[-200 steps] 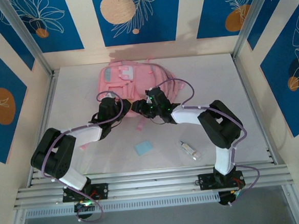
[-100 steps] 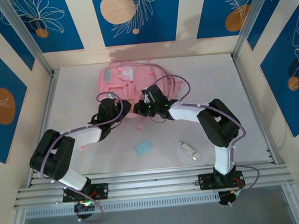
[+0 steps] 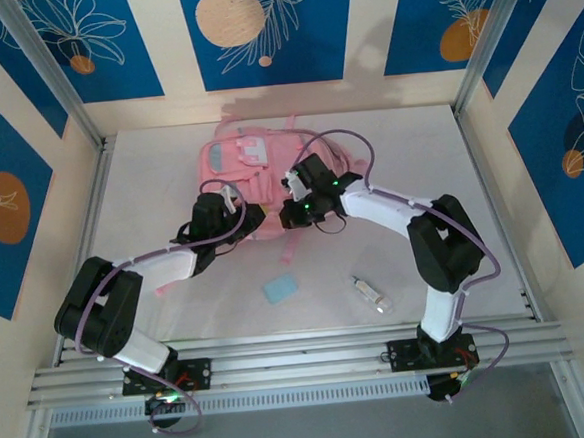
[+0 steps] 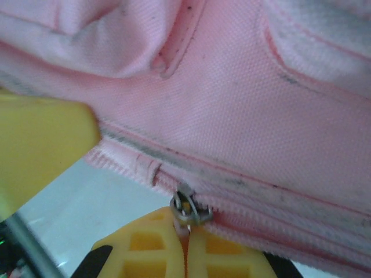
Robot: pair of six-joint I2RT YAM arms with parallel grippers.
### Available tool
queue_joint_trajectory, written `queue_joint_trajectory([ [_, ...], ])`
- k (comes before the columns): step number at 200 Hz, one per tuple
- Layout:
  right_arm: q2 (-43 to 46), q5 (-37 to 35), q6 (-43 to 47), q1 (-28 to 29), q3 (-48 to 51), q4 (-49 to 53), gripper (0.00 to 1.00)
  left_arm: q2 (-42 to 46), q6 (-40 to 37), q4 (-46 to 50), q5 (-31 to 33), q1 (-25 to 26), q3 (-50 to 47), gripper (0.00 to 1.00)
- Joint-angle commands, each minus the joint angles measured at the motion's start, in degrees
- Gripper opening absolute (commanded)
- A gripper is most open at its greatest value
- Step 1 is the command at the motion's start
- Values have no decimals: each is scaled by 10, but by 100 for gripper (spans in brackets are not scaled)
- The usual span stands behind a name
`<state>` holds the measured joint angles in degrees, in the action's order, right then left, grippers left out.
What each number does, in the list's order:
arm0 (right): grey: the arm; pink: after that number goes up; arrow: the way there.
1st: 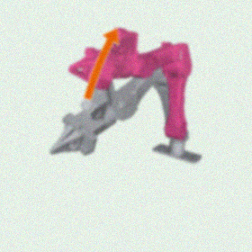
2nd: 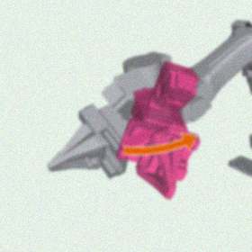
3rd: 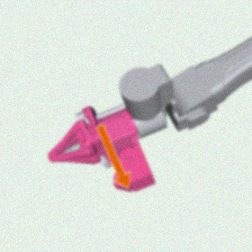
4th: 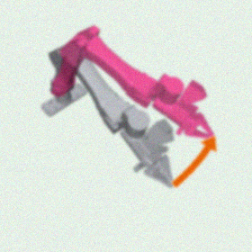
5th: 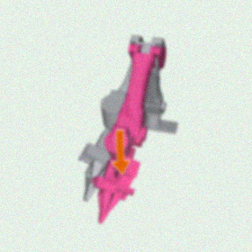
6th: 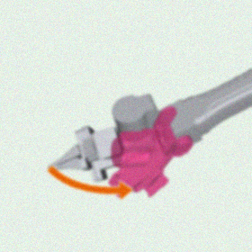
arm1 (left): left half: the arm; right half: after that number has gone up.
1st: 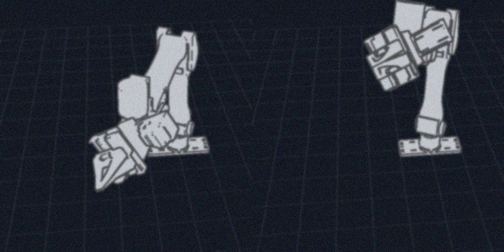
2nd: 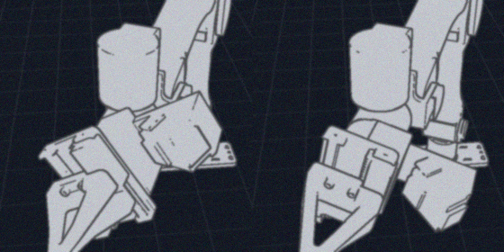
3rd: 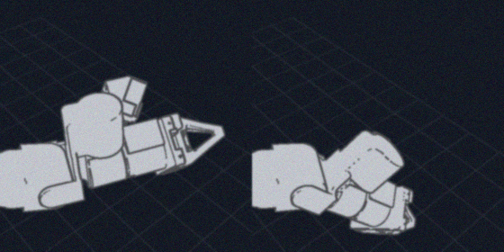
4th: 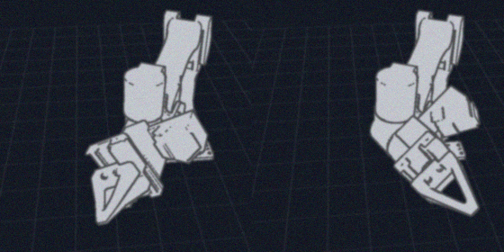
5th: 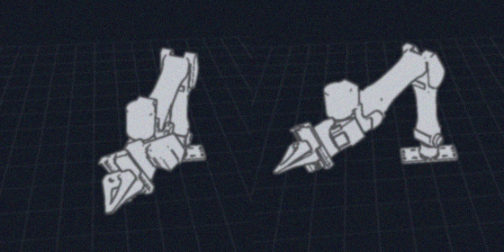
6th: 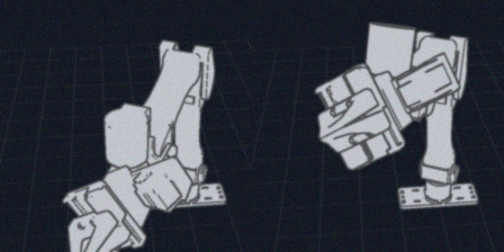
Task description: Pack books, pencil case, and school supplies into a backpack
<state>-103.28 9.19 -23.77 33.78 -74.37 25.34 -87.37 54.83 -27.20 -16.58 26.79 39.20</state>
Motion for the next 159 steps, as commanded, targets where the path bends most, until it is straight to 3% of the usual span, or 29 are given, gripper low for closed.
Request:
queue_joint_trajectory([
  [1,26,60,3,-80,8,188,0,16,-37,19,127,-53,13,0],
  [24,26,227,-26,-88,2,172,0,5,-41,19,135,-53,14,0],
  [44,24,245,-23,-90,2,189,0,-2,-42,16,135,-53,16,0],
  [126,22,-197,104,-115,3,303,0,13,-80,48,140,-69,28,0],
  [159,22,-350,87,-135,-23,326,0,17,-104,64,153,-85,35,0],
])
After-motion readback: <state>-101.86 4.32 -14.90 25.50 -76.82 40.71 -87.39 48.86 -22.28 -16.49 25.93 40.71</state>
